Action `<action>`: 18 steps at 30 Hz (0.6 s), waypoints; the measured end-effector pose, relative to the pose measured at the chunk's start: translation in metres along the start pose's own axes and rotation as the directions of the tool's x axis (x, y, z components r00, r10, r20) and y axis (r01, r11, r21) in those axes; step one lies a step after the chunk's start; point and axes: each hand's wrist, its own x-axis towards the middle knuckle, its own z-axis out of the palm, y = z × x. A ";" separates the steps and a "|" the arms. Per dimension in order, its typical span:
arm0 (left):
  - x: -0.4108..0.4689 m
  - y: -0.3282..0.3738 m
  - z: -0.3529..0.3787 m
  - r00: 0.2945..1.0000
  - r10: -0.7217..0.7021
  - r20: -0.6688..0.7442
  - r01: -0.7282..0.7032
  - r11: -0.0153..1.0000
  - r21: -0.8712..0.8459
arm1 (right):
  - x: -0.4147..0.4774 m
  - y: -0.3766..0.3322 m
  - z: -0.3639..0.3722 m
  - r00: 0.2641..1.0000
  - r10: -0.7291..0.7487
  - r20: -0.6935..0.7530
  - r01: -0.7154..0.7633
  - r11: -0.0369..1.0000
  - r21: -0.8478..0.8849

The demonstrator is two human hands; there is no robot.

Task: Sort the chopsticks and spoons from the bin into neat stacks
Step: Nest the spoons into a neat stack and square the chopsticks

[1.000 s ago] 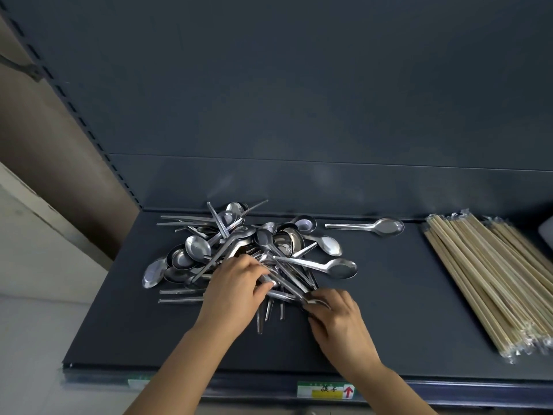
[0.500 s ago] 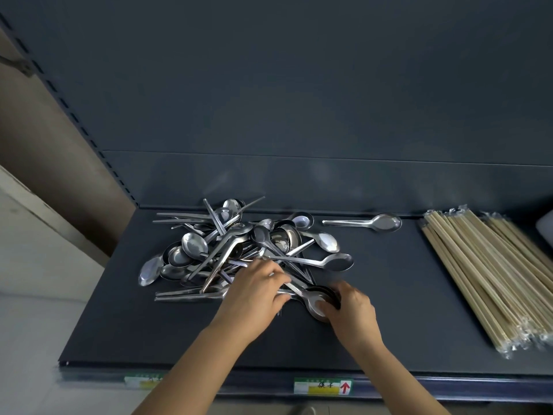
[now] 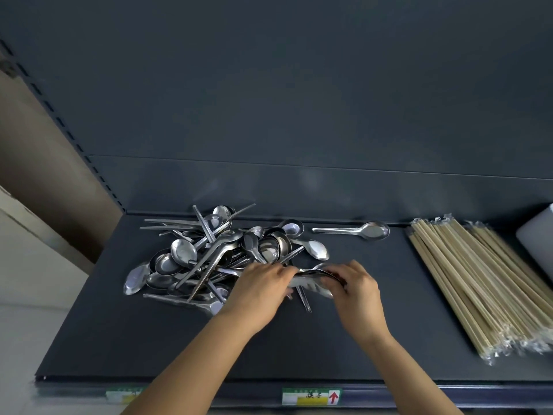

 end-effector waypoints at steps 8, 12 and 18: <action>0.015 -0.016 -0.014 0.984 -0.120 -0.133 0.105 0.988 -0.110 | 0.029 -0.024 -0.015 0.997 -0.076 0.022 0.072 0.986 0.153; 0.015 -0.020 -0.028 0.941 -0.303 -0.153 0.247 0.921 -0.302 | 0.027 -0.016 -0.015 1.000 0.013 -0.023 -0.011 0.994 0.112; 0.018 -0.015 -0.045 0.908 -0.387 -0.160 0.320 0.887 -0.333 | 0.025 0.021 0.015 0.970 0.200 0.136 -0.144 0.929 -0.342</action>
